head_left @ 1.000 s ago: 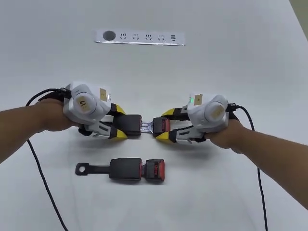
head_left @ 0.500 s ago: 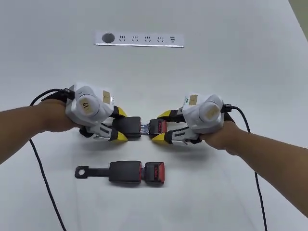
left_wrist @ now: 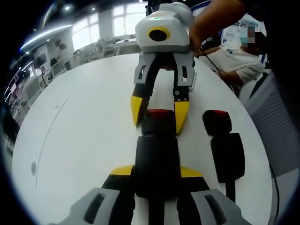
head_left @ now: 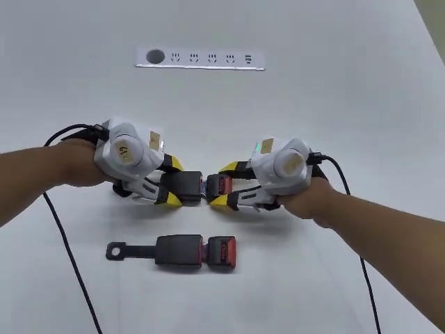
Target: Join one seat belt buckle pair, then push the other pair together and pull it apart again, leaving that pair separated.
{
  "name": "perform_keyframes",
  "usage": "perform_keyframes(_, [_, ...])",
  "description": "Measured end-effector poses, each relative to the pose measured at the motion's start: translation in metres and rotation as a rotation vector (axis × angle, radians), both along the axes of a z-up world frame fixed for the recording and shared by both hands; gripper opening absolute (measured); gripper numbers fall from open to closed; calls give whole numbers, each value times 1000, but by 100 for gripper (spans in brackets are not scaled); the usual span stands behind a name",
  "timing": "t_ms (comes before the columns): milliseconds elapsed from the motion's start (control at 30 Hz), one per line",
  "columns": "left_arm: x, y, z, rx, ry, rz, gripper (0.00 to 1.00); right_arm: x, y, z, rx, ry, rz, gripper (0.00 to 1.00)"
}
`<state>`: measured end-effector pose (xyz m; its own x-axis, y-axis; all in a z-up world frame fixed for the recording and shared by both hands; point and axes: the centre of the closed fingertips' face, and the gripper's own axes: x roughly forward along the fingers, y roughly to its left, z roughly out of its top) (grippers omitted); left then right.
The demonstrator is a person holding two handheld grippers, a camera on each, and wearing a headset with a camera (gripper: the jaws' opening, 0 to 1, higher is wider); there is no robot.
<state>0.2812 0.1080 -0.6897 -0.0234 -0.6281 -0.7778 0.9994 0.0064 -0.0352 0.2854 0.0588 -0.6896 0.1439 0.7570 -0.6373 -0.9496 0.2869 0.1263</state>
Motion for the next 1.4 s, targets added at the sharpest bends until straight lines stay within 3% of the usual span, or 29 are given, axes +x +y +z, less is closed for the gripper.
perform_keyframes(1400, [-2, -4, 1, 28, 1, -14, 35, -2, 3, -3, -50, -18, 19, 35])
